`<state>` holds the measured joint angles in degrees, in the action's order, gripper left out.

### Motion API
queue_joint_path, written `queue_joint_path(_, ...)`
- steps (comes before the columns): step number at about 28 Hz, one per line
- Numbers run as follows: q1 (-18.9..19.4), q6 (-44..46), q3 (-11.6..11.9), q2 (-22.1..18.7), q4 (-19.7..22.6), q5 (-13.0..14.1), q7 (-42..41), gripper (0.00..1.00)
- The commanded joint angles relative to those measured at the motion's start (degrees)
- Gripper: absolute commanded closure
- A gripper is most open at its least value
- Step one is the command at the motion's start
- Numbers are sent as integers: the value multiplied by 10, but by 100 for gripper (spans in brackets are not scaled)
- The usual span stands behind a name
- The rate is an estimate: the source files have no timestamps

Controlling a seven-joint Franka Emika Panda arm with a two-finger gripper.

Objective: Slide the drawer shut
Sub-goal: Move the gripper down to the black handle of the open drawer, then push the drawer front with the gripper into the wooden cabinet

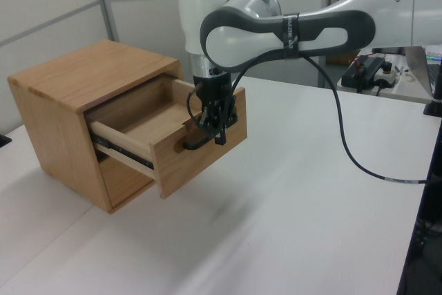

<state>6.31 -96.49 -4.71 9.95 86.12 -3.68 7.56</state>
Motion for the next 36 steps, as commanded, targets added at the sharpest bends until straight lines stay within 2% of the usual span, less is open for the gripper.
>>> queue_joint_path(1,2,-30,0,16,5,-7,11,100)
queue_joint_path(3,2,-40,0,24,4,-8,12,100)
queue_joint_path(14,-16,-81,10,82,-65,-20,20,100)
queue_joint_path(20,-16,-135,22,102,-70,-38,26,100)
queue_joint_path(30,-17,-249,23,141,-86,-62,28,100)
queue_joint_path(36,-17,-291,23,152,-90,-66,37,100)
